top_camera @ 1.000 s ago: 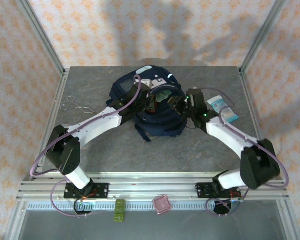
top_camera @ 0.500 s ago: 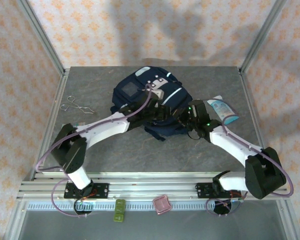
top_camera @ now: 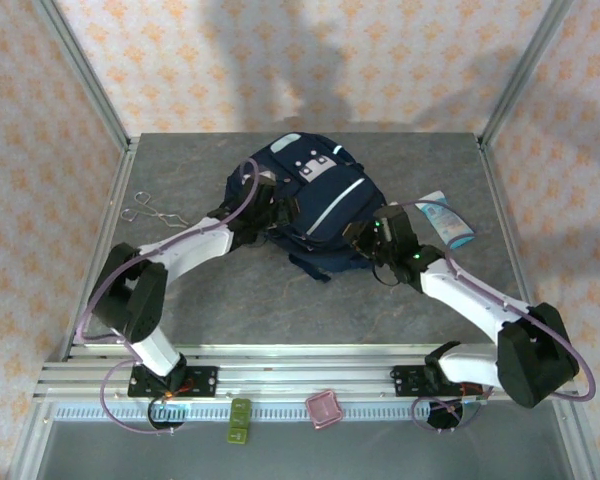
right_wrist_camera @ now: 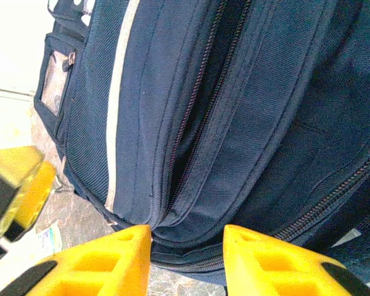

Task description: Pack books, pencil case, and school supplies into a backpack

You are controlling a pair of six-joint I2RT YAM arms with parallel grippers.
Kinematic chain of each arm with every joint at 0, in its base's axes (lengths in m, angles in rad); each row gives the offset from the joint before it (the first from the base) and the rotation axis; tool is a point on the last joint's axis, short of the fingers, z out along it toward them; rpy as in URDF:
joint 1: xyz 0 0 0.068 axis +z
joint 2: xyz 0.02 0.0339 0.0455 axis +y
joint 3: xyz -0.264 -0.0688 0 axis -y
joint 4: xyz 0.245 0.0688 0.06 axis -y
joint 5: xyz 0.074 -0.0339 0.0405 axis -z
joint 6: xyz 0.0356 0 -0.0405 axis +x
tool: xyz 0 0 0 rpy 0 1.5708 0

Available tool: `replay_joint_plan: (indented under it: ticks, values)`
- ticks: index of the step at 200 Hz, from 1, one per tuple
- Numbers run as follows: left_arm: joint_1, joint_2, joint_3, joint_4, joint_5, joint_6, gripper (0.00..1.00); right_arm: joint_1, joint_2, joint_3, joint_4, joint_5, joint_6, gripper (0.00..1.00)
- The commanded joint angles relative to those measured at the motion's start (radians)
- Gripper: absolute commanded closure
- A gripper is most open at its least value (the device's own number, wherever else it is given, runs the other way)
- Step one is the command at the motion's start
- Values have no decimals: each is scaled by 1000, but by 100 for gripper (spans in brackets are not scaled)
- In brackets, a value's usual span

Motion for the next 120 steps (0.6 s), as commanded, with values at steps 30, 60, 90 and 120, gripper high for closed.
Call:
replay_joint_plan:
  ticks: [30,60,90,120]
  values:
    - [-2,88,95,9,62,-3,54,4,-39,-13,-19,36,1,65]
    - [-3,129,118,-37,31,12,52,4,-35,-13,-16,31,4,65]
    - [-3,151,108,-38,30,7,50,5,-37,-10,-21,35,1,65]
    - [-2,158,117,-33,38,0,92,4,-32,-3,-20,26,-1,65]
